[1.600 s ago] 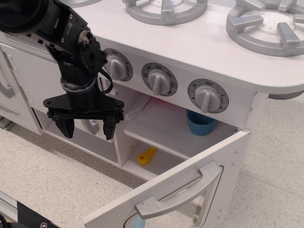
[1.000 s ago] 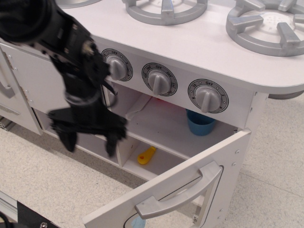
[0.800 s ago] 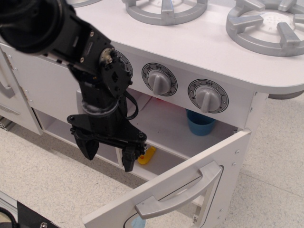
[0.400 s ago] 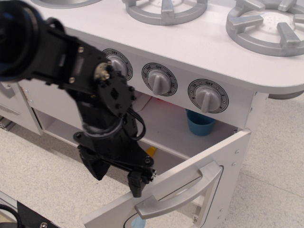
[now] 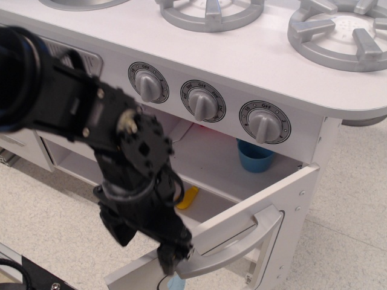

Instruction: Close oven

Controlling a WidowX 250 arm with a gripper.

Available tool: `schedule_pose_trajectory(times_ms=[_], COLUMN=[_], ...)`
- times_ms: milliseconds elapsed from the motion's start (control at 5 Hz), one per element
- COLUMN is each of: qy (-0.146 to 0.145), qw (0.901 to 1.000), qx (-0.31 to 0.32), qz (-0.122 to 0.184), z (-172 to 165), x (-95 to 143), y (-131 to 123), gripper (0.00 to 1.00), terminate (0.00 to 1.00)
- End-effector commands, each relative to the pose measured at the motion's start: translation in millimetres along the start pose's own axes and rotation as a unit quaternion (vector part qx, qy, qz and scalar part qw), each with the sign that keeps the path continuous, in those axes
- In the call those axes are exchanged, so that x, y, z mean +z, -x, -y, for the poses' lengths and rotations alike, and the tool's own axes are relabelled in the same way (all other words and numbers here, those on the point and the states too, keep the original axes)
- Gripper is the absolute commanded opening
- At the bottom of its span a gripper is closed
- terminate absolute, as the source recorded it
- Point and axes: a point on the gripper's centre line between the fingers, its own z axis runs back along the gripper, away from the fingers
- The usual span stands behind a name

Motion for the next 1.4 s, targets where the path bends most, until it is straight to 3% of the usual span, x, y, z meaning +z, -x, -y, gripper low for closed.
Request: schedule_pose_trajectory(times_ms=[0,800,1200], qy=[-0.004,-0.035,-0.042], qw=[1.0000,0.9961,0.9955], qx=[-0.004,0.077,0.076], qz=[0.006,0.023,0.038], z=[-14.5,-73.4,-70.6], x=[-5.7,1.6,34.0], y=[-10.3,-70.1,-54.1], gripper=[1.00,1.00,1.00], terminate=[0.00,0.00,0.00])
